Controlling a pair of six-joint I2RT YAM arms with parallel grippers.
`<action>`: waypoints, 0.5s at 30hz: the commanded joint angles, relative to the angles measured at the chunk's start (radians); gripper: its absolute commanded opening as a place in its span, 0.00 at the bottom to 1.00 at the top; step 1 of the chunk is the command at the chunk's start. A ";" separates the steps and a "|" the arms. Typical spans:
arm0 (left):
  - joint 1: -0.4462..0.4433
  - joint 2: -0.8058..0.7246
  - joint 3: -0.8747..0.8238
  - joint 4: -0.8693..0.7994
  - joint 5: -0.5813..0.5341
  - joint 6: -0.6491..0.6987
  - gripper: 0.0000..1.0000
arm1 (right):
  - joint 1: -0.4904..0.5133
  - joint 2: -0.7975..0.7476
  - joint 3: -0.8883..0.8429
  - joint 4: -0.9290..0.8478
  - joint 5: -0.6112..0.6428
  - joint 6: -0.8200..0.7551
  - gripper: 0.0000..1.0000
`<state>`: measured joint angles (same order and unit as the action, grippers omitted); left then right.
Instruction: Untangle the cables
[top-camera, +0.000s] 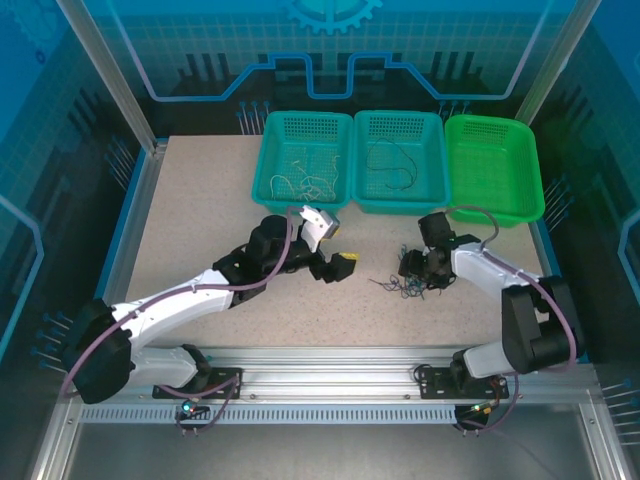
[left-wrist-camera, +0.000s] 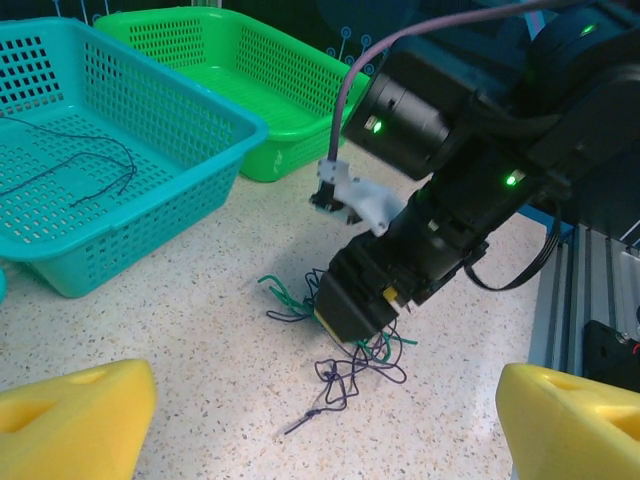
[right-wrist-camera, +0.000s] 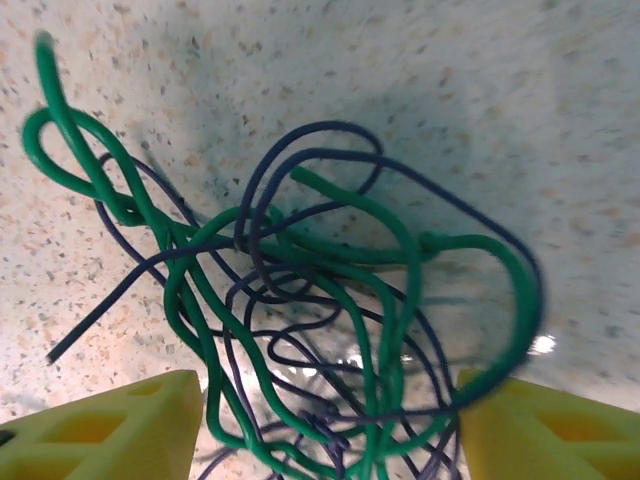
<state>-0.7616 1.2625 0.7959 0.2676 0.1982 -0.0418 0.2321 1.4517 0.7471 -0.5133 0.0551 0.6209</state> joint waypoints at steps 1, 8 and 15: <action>-0.008 0.007 0.040 0.007 -0.039 0.014 0.89 | 0.020 0.047 -0.005 0.041 -0.022 0.011 0.58; -0.007 0.048 0.098 -0.089 -0.099 -0.064 0.90 | 0.062 0.015 0.027 0.039 0.007 -0.056 0.10; -0.007 0.080 0.095 -0.113 -0.113 -0.059 0.92 | 0.062 -0.136 0.056 0.045 -0.096 -0.071 0.00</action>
<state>-0.7624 1.3399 0.8799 0.1761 0.1066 -0.1032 0.2829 1.3918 0.7624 -0.4778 0.0208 0.5671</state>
